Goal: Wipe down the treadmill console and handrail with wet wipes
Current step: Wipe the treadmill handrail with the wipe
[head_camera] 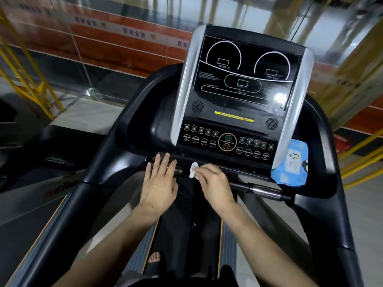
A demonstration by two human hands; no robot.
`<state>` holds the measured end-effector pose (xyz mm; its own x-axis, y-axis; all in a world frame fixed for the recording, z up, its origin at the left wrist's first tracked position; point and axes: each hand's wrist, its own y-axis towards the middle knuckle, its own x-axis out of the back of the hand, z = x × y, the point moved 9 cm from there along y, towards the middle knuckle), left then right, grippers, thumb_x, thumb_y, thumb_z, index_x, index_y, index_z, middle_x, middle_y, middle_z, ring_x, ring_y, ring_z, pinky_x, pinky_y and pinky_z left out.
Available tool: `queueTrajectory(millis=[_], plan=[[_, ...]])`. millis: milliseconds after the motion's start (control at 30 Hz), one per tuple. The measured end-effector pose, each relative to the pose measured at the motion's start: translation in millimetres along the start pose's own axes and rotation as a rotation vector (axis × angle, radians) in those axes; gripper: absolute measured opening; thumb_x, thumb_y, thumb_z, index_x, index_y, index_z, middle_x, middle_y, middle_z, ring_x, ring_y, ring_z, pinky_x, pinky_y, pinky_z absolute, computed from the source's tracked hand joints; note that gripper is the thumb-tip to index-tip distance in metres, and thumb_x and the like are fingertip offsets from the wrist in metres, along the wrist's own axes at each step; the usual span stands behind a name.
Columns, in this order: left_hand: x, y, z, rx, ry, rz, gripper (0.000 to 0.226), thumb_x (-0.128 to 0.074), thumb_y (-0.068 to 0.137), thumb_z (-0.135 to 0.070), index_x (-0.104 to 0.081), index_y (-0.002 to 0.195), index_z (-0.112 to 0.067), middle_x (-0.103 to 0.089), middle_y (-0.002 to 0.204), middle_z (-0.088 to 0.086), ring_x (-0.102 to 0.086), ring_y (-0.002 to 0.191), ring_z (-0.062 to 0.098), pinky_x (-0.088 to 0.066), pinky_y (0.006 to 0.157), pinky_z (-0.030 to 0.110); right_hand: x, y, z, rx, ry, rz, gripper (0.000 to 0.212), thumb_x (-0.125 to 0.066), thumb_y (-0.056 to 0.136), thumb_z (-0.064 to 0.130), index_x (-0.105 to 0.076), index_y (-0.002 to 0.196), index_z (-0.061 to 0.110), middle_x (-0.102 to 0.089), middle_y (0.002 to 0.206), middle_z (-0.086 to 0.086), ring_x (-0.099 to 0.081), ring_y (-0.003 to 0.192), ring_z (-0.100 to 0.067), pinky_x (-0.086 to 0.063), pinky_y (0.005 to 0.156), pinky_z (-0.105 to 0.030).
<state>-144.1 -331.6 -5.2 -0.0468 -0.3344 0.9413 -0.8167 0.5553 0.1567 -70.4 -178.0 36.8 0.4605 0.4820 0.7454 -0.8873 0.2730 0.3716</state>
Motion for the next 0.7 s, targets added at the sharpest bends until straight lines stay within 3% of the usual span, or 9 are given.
queueTrajectory(millis=[133, 267, 433, 500, 700], plan=[[8, -44, -11, 0.084, 0.002, -0.035, 0.064, -0.049, 0.099, -0.026, -0.033, 0.16, -0.016, -0.022, 0.172, 0.009, -0.007, 0.161, 0.031, -0.013, 0.129, 0.056, 10, -27, 7, 0.041, 0.065, 0.042, 0.018, -0.071, 0.097, 0.007, -0.079, 0.111, 0.013, -0.071, 0.103, 0.003, -0.067, 0.096, -0.015, -0.053, 0.09, -0.023], [22, -112, -7, 0.222, 0.021, -0.063, 0.067, -0.03, 0.096, -0.04, -0.041, 0.157, -0.014, -0.03, 0.169, 0.011, -0.017, 0.159, 0.034, -0.019, 0.127, 0.058, -2, -55, 40, 0.163, 0.145, 0.1, 0.018, -0.07, 0.096, 0.004, -0.078, 0.11, 0.013, -0.07, 0.101, 0.0, -0.067, 0.093, -0.019, -0.056, 0.086, -0.033], [48, -219, 37, 0.445, 0.139, -0.103, 0.066, -0.061, 0.095, -0.025, -0.04, 0.157, -0.016, -0.033, 0.168, 0.011, -0.019, 0.159, 0.034, -0.024, 0.126, 0.058, -49, -101, 118, 0.317, 0.251, 0.258, 0.018, -0.068, 0.098, 0.007, -0.077, 0.109, 0.017, -0.068, 0.1, 0.005, -0.065, 0.094, -0.015, -0.056, 0.084, -0.034], [65, -264, 56, 0.552, 0.179, -0.121, 0.068, -0.065, 0.093, -0.025, -0.042, 0.156, -0.015, -0.033, 0.168, 0.012, -0.021, 0.158, 0.035, -0.026, 0.125, 0.059, -68, -118, 159, 0.412, 0.302, 0.327, 0.015, -0.069, 0.098, 0.009, -0.078, 0.107, 0.018, -0.069, 0.101, 0.007, -0.066, 0.095, -0.013, -0.056, 0.085, -0.035], [104, -406, 104, 0.876, 0.208, -0.204, 0.065, -0.035, 0.093, -0.034, -0.046, 0.154, -0.014, -0.038, 0.166, 0.012, -0.028, 0.156, 0.037, -0.032, 0.121, 0.06, -100, -181, 284, 0.677, 0.437, 0.401, 0.019, -0.079, 0.084, -0.005, -0.078, 0.094, 0.012, -0.071, 0.089, -0.001, -0.063, 0.084, -0.014, -0.047, 0.08, -0.019]])
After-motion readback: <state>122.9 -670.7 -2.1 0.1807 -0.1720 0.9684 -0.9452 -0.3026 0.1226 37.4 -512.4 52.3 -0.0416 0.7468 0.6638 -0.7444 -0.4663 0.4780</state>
